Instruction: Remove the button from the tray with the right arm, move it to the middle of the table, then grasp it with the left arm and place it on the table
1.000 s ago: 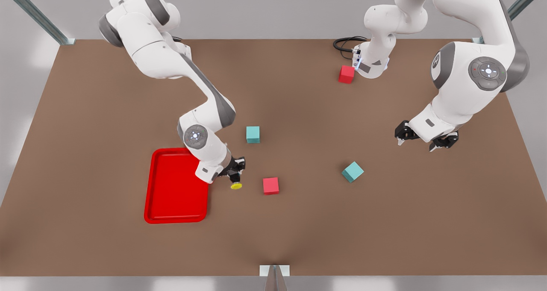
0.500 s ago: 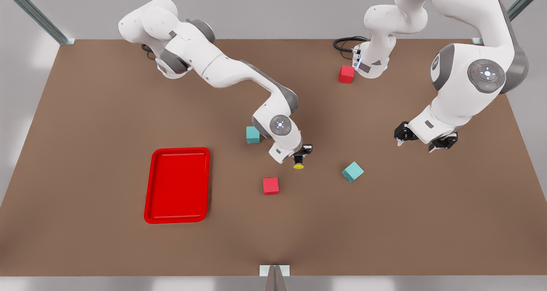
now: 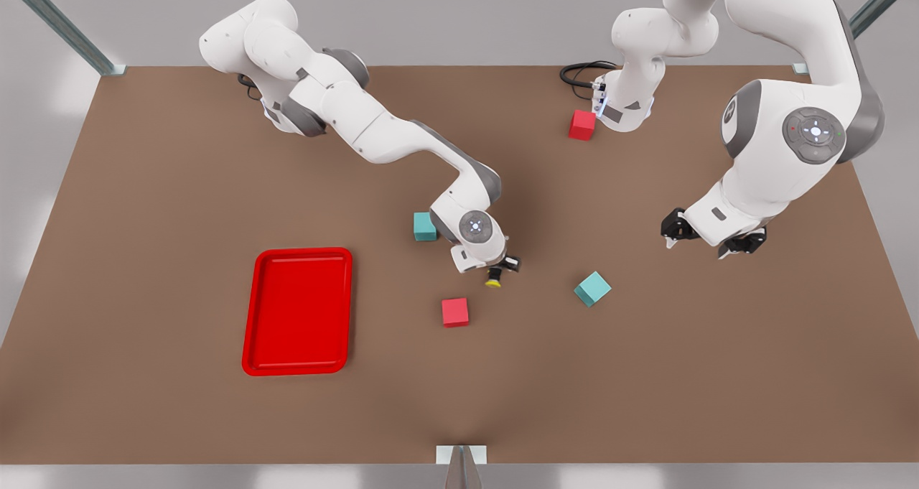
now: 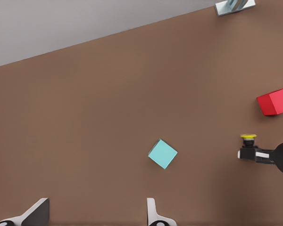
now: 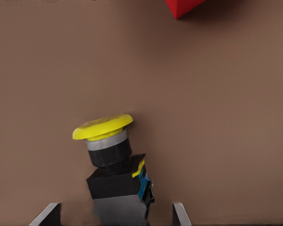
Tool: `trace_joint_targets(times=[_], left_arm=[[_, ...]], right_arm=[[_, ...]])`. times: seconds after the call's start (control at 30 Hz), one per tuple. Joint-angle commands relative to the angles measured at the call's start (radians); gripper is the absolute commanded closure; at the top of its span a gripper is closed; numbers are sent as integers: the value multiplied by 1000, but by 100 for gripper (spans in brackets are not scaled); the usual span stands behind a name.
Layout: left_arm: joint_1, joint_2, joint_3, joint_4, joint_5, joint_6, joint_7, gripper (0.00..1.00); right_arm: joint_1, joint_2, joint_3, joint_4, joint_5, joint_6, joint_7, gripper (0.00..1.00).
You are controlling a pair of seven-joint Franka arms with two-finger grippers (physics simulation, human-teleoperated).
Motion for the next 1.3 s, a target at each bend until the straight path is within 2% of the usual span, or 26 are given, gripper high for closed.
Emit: trace_joint_targets(times=[0.0, 0.1, 0.13, 0.17, 0.2, 0.23, 0.27, 0.3, 0.33, 0.37, 0.4, 0.47, 0.57, 0.73, 0.8, 1.27], left_arm=[[-1, -1, 0, 1, 1, 1, 0, 0], [-13, 5, -3, 1, 4, 3, -1, 0], [-43, 27, -5, 2, 4, 3, -6, 0], [-114, 62, -5, 4, 5, 3, -17, 0], [-192, 109, -5, 5, 4, 8, -145, 0], [-300, 183, -5, 7, 2, 83, -366, 0], [-364, 240, -6, 7, 2, 155, -503, 0], [-395, 277, -20, 7, 2, 215, -619, 0], [-395, 304, -59, 7, 2, 247, -702, 0], [-396, 338, -89, 7, 2, 305, -784, 0], [-406, 356, -95, 7, 2, 322, -800, 0], [-421, 405, -100, 5, 2, 376, -871, 0], [-409, 428, -106, -53, -4, 523, -871, 0], [-407, 476, -102, -62, 2, 560, -871, 0], [-395, 481, -89, -121, 19, 635, -870, 0], [-401, 579, -89, -157, 44, 710, -877, 0]], right_arm=[[-5, -25, 2, 0, 0, -7, 292, 0], [-72, -319, 2, -6, 6, -203, 230, 0], [-98, -371, 4, -3, 6, -323, 144, 0], [-208, -486, 7, -12, 12, -488, -101, 0], [-346, -513, 4, -20, 6, -602, -423, 0], [-524, -514, -29, -140, -14, -557, -841, 0], [-593, -545, -154, -190, -19, -530, -1273, 0], [-659, -653, -171, -241, -60, -533, -1443, 0], [-670, -839, -153, -400, -135, -536, -1409, 0], [-839, -970, 40, -531, -143, -555, -1326, 0], [-882, -970, 82, -522, -146, -606, -1262, 0], [-876, -959, 82, -459, -138, -609, -1240, 0], [-902, -956, 77, -456, -131, -618, -1182, 0], [-902, -956, 77, -456, -131, -618, -1182, 0], [-905, -956, 77, -456, -128, -618, -1182, 0], [-907, -954, 76, -456, -135, -618, -1182, 0]])
